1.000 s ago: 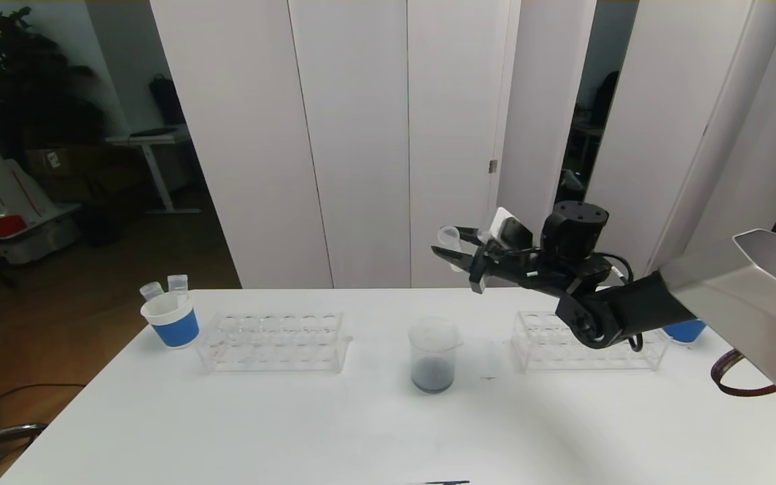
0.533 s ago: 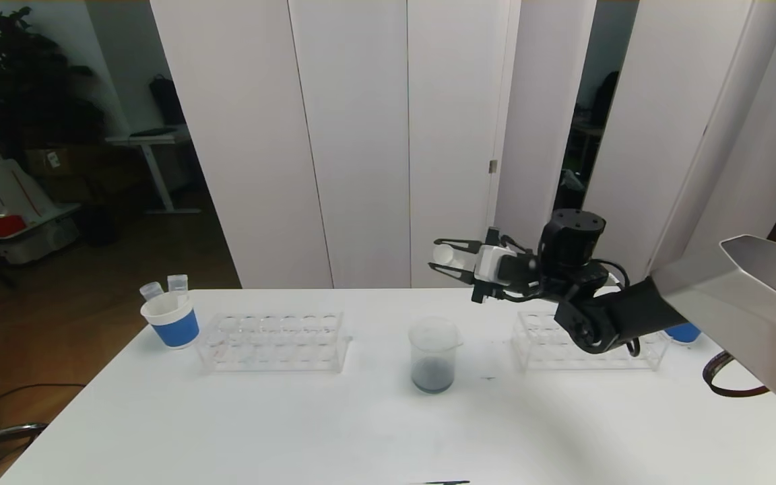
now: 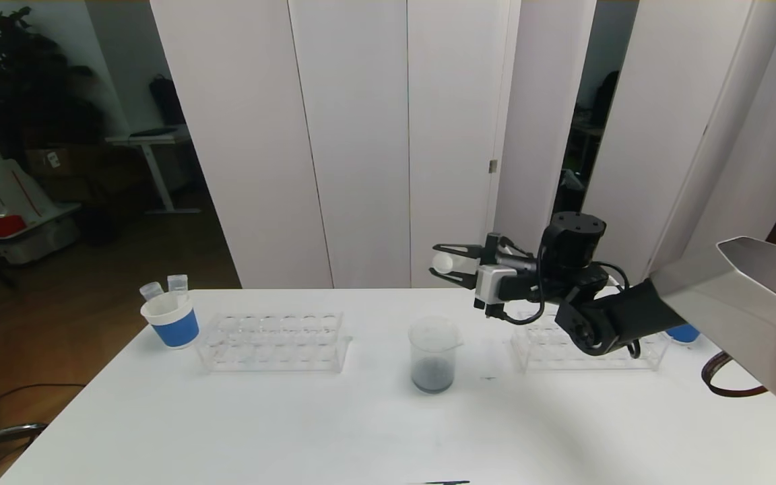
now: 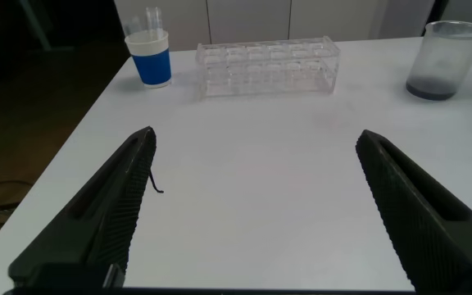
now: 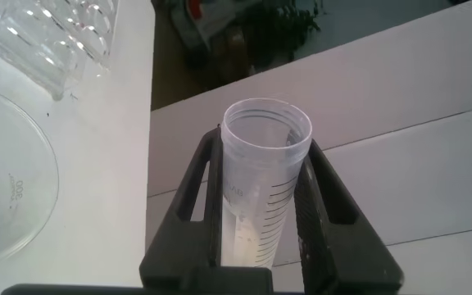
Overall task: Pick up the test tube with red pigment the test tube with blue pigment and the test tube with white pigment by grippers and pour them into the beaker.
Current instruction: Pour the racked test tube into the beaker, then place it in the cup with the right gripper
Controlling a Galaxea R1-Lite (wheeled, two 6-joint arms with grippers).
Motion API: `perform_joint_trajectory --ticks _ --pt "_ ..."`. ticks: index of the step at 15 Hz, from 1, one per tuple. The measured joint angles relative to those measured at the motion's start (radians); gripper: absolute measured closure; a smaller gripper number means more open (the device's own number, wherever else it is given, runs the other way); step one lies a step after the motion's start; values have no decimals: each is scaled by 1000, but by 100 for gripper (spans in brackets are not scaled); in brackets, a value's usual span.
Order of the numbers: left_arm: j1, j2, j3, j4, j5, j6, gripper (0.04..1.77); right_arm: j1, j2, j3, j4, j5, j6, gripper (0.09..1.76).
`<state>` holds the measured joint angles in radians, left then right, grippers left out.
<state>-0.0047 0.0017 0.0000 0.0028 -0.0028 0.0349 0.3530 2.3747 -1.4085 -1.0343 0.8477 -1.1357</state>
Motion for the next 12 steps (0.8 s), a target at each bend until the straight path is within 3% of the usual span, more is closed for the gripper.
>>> perform_joint_trajectory --ticks 7,12 --pt "0 0 0 0 0 0 7 2 0 2 -27 39 -159 127" --pt "0 0 0 0 0 0 7 -1 1 17 -47 52 -176 127"
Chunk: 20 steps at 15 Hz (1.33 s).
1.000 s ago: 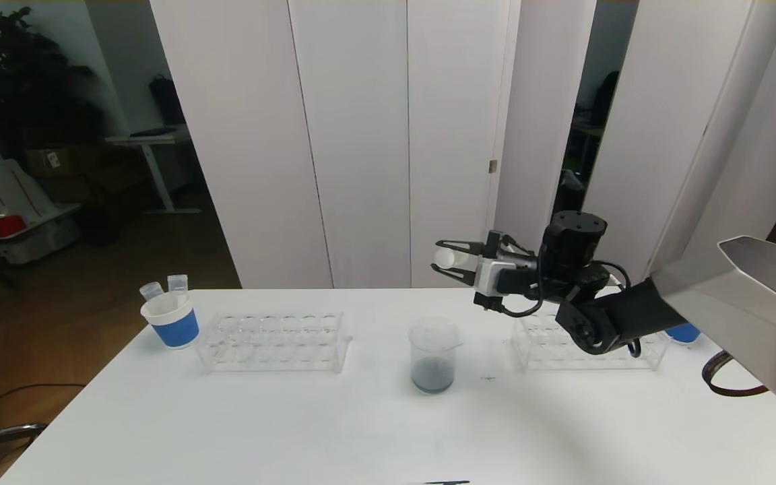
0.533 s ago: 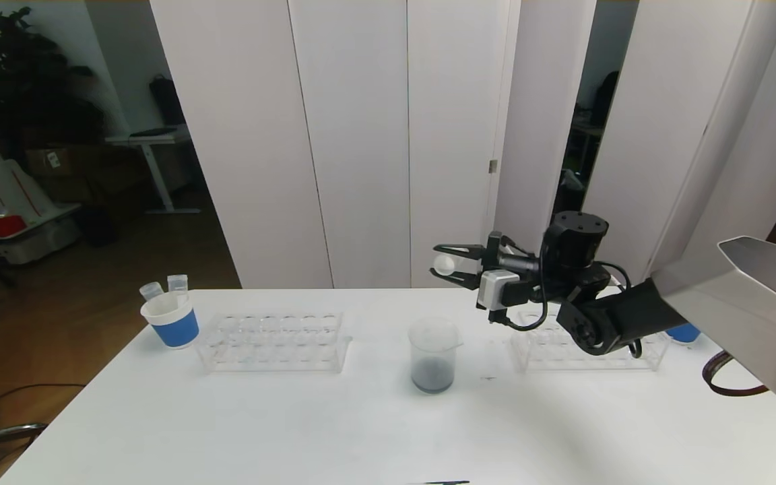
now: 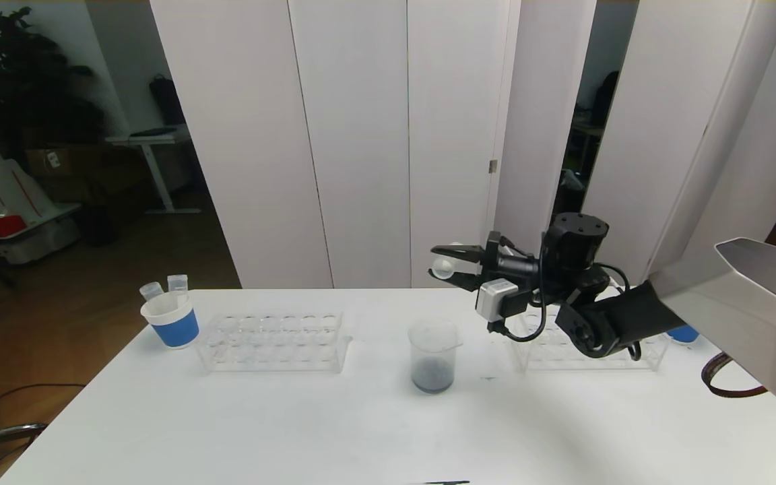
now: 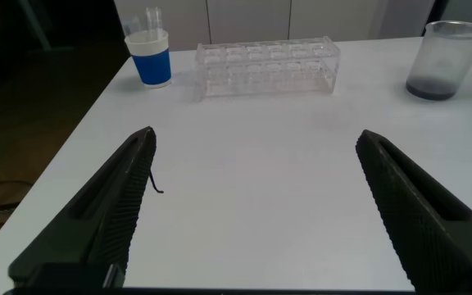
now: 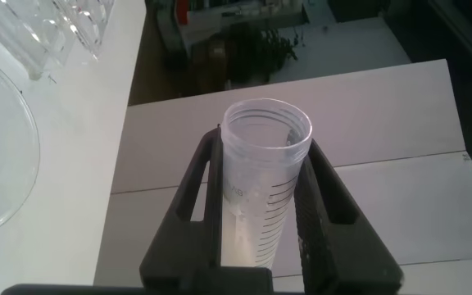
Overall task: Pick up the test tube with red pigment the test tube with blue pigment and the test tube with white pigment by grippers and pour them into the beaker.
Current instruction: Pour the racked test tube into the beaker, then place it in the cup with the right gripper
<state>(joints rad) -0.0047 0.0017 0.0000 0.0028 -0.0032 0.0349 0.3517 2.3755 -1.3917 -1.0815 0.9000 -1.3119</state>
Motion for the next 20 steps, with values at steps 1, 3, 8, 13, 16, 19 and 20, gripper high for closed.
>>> perform_joint_trajectory --ticks 1,3,8,13,16,19,20 --pt "0 0 0 0 0 0 7 -1 2 8 -18 19 0 127" --pt "0 0 0 0 0 0 7 -6 8 30 -76 33 -1 127" --pt "0 0 0 0 0 0 7 -14 18 66 -108 47 -13 127" --pt "0 0 0 0 0 0 7 -12 36 39 -102 41 -74 127" --pt "0 0 0 0 0 0 7 -11 51 4 -95 41 -112 127" --pt "0 0 0 0 0 0 7 -8 60 -2 -94 42 -144 127" --pt "0 0 0 0 0 0 7 -7 61 -3 -93 42 -149 127"
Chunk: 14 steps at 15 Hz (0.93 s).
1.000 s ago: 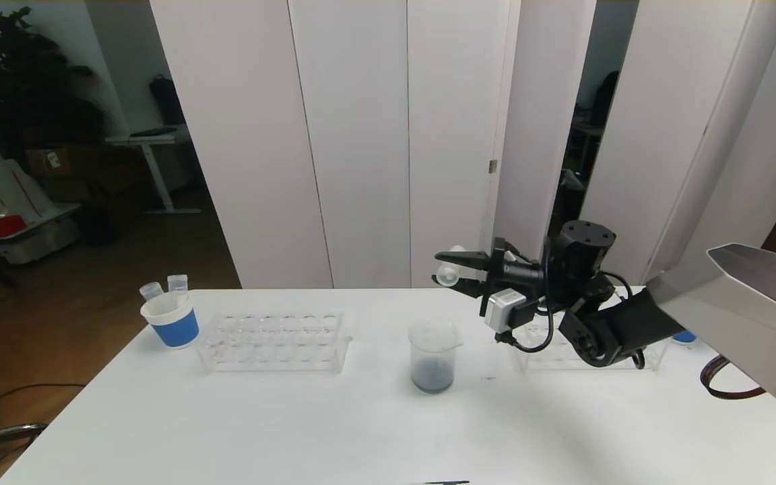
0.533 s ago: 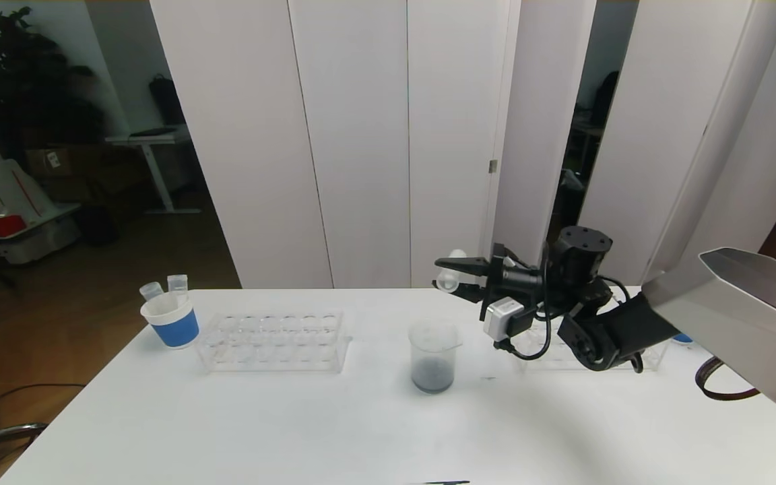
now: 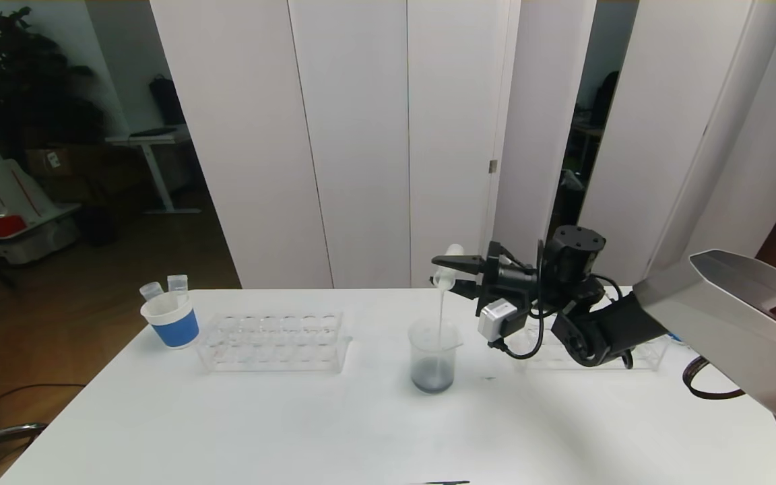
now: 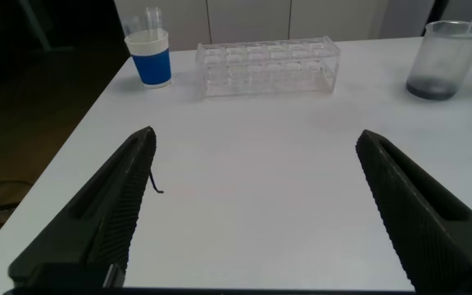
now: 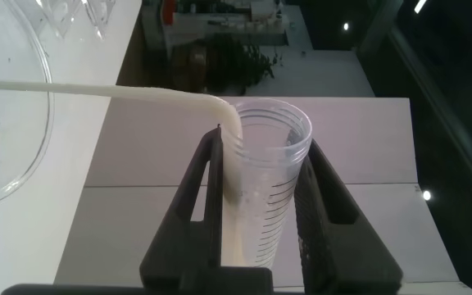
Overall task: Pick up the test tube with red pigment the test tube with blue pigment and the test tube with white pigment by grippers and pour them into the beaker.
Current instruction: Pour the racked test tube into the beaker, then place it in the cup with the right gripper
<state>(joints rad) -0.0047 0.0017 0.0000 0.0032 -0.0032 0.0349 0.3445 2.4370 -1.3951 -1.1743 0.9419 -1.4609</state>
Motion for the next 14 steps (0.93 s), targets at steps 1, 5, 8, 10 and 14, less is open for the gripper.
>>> perform_joint_trajectory --ticks 1,5,8,10,14 --pt "0 0 0 0 0 0 7 0 2 -2 0 0 -1 127" --pt "0 0 0 0 0 0 7 -4 4 -8 -1 0 -15 127" --pt "0 0 0 0 0 0 7 -4 6 -9 -1 0 -36 127" --pt "0 0 0 0 0 0 7 -6 9 -16 -1 2 -63 127" --pt "0 0 0 0 0 0 7 -10 26 -77 -4 36 -119 127"
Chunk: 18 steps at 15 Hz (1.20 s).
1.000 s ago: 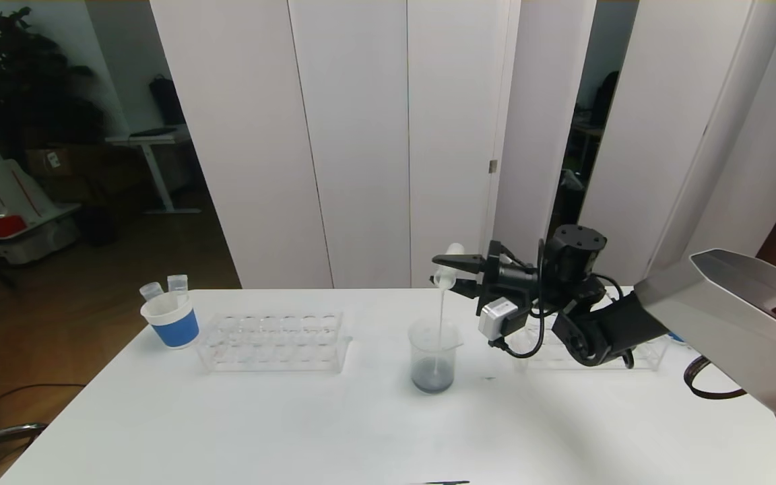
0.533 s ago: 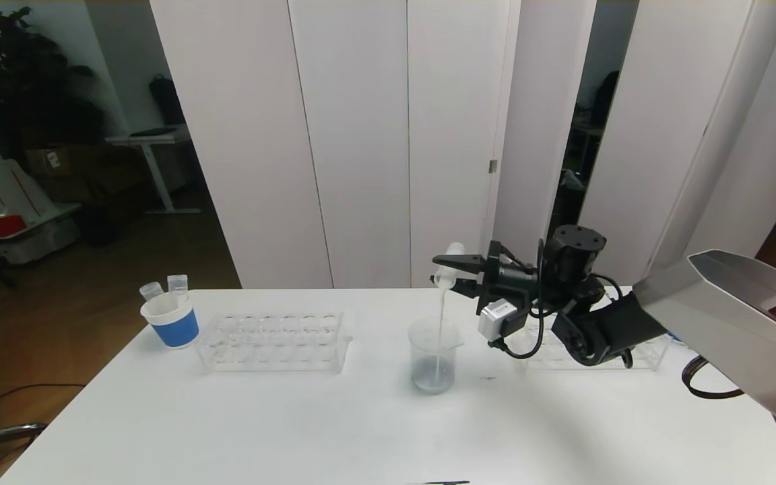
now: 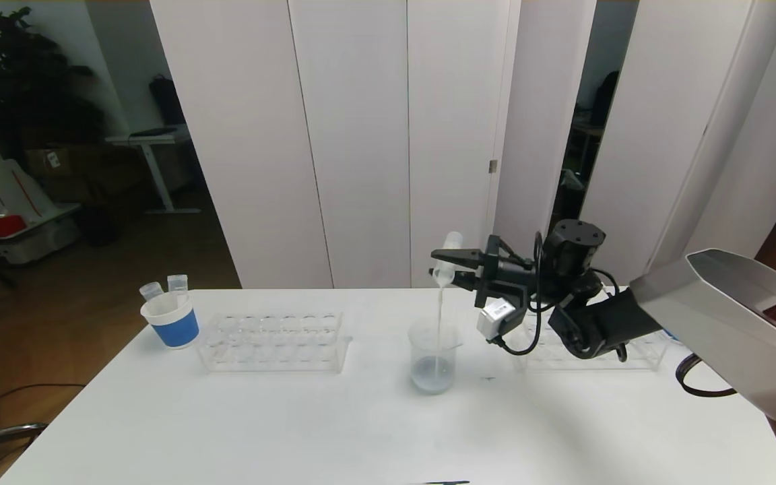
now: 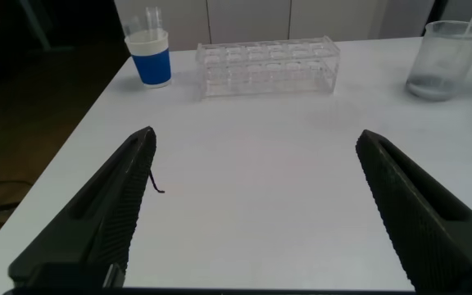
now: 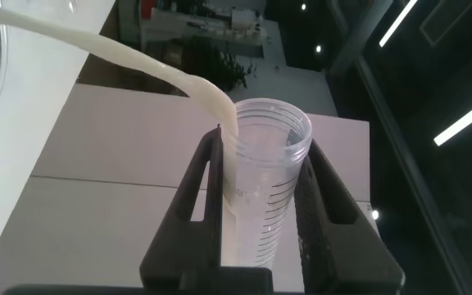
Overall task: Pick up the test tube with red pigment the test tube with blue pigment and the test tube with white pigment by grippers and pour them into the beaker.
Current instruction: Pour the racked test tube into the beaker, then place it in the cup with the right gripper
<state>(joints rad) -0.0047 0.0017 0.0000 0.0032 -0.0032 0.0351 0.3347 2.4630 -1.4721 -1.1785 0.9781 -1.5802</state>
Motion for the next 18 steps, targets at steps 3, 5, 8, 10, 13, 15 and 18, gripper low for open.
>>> perform_joint_trajectory --ticks 3,5,8,10,13,15,18 --pt "0 0 0 0 0 0 7 1 8 -32 -1 33 -23 127" --pt "0 0 0 0 0 0 7 1 12 -46 0 42 -26 127" --pt "0 0 0 0 0 0 7 1 13 -60 -1 59 -38 127" --pt "0 0 0 0 0 0 7 0 14 -71 -3 61 -43 127" --pt "0 0 0 0 0 0 7 0 16 -79 -2 63 -48 127" --pt "0 0 0 0 0 0 7 1 16 -80 -3 63 -47 127" --pt "0 0 0 0 0 0 7 3 14 -74 -4 39 -41 127"
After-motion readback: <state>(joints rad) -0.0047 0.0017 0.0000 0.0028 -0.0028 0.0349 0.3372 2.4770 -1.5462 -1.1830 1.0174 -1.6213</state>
